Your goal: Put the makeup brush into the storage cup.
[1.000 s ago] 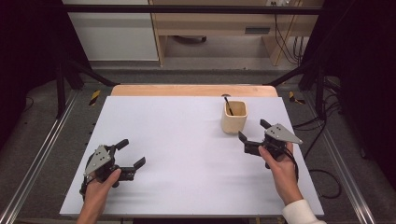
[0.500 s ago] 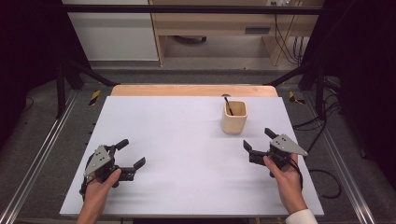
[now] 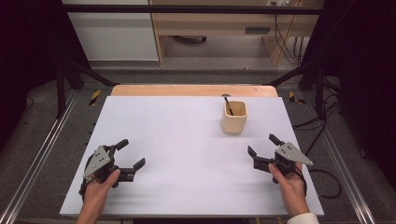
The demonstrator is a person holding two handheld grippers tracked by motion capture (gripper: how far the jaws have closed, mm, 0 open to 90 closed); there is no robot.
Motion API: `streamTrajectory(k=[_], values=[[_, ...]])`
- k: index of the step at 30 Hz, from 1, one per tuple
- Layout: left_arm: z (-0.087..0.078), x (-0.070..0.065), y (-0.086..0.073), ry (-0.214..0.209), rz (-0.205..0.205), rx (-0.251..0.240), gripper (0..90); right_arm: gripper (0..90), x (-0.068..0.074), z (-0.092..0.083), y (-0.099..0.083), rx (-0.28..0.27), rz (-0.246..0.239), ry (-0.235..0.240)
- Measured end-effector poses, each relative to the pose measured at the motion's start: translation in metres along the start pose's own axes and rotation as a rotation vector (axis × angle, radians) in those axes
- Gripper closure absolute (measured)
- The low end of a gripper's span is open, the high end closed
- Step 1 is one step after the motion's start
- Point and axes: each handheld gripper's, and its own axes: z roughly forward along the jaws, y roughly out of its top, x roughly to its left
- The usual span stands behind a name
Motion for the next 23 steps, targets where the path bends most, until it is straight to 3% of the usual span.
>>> streamTrajectory(k=[7,18,23], values=[[-0.001,-0.003,0.0,-0.012,0.019,0.012,2.0,5.6,0.001,-0.002,-0.008,-0.002,-0.021,0.018],[-0.004,-0.008,0.0,-0.022,0.02,0.021,1.9,6.3,0.007,-0.003,-0.019,0.02,-0.045,0.115],[-0.002,-0.008,-0.002,-0.029,0.019,0.029,1.9,6.3,0.009,-0.001,-0.02,0.034,-0.045,0.127]])
